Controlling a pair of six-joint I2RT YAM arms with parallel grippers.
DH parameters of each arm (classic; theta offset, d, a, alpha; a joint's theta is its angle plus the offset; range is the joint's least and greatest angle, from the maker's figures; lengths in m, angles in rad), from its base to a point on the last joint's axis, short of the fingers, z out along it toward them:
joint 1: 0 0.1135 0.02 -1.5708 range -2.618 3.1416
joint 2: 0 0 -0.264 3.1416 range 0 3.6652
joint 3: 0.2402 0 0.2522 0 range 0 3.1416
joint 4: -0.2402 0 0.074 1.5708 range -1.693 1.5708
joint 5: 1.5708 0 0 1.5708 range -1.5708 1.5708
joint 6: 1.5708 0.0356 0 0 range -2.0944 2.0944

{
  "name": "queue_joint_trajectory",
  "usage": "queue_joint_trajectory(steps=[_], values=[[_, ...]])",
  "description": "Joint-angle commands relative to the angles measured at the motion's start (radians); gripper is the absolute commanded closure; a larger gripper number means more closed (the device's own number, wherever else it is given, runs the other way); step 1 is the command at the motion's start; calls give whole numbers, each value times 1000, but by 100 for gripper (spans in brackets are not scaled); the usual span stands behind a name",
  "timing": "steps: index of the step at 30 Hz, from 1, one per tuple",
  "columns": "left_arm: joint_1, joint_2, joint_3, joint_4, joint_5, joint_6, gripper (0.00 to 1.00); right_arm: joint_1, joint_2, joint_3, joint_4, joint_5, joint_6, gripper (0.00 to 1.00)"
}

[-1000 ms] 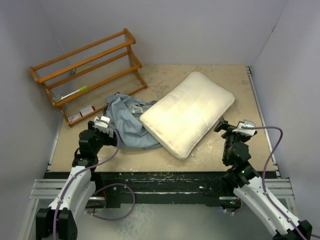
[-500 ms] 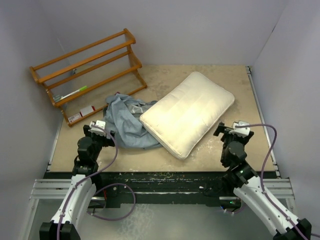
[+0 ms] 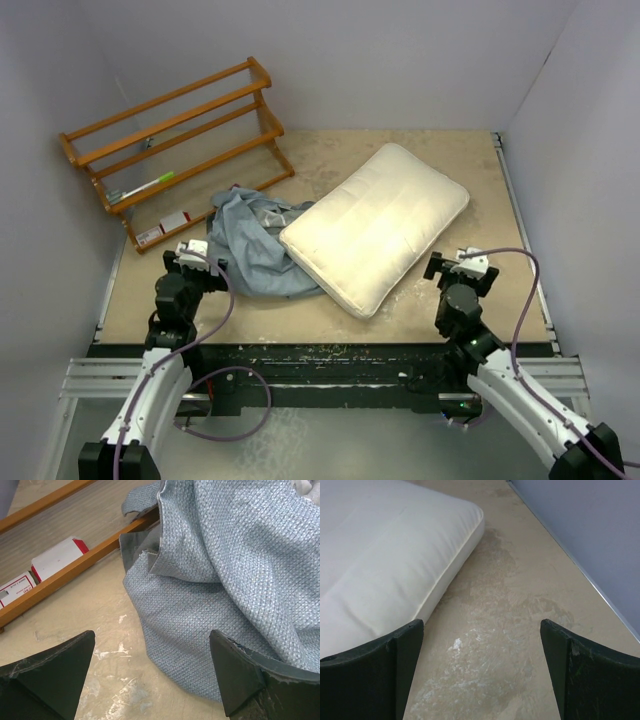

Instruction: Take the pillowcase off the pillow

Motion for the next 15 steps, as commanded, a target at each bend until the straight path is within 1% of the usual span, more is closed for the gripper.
queue_joint_trajectory(steps=[1, 2, 4, 6, 8, 11, 12, 15], values=[[4, 12, 11, 57, 0, -21, 1, -6, -150, -5, 20, 30, 0, 0], [3, 11, 11, 57, 0, -22, 1, -6, -194, -17, 26, 23, -29, 0], [4, -6, 7, 52, 1, -21, 1, -6, -262, -27, -25, -43, -39, 0], [4, -1, 8, 53, 1, -21, 1, -6, -290, -40, -24, -100, -47, 0], [4, 6, 10, 55, 1, -21, 1, -6, -261, -64, 25, -98, -52, 0], [4, 3, 8, 55, 1, -22, 1, -6, -146, -60, 102, -79, -43, 0], [4, 5, 9, 56, 1, -22, 1, -8, -135, -57, 107, -73, -39, 0], [4, 4, 8, 56, 0, -22, 1, -8, -229, -63, 52, -82, -48, 0]])
